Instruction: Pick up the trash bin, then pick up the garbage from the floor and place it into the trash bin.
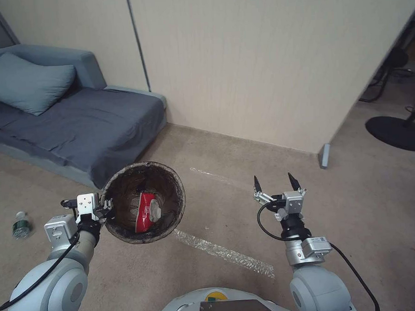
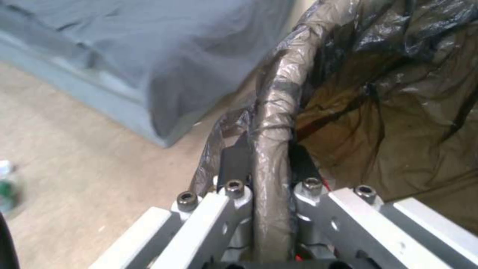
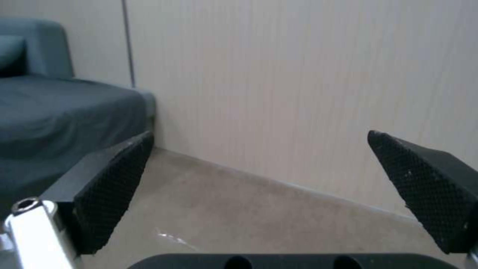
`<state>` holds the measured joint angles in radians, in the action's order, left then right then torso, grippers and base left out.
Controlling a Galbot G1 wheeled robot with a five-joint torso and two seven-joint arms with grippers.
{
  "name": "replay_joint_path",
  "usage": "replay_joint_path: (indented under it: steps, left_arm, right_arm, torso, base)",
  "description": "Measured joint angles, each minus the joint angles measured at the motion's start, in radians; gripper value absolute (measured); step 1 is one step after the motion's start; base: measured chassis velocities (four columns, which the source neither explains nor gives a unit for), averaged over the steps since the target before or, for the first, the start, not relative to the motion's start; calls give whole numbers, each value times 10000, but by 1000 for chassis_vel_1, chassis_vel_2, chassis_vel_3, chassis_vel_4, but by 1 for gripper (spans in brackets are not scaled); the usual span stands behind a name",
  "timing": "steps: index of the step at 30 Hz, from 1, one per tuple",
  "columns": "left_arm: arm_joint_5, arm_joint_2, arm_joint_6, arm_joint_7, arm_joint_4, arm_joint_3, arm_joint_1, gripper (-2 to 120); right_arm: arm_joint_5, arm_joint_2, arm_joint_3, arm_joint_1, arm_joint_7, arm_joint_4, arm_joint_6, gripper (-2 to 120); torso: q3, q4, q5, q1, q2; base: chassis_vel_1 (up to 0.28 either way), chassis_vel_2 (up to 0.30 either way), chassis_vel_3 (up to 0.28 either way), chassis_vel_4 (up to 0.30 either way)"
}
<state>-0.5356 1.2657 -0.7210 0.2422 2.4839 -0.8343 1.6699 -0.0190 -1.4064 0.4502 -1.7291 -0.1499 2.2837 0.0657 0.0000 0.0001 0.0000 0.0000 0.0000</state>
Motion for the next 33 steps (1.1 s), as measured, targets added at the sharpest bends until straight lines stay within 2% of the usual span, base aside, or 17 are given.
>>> replay_joint_path:
  steps: [33]
  left_arm:
    - [-79,-88,6,6,32,-61,90,3]
  right_arm:
    - [-27,3,-238,59,-172,-163,-306,100]
  torso:
    - [0,-2,0,0,0]
  base:
    - [85,82,86,82]
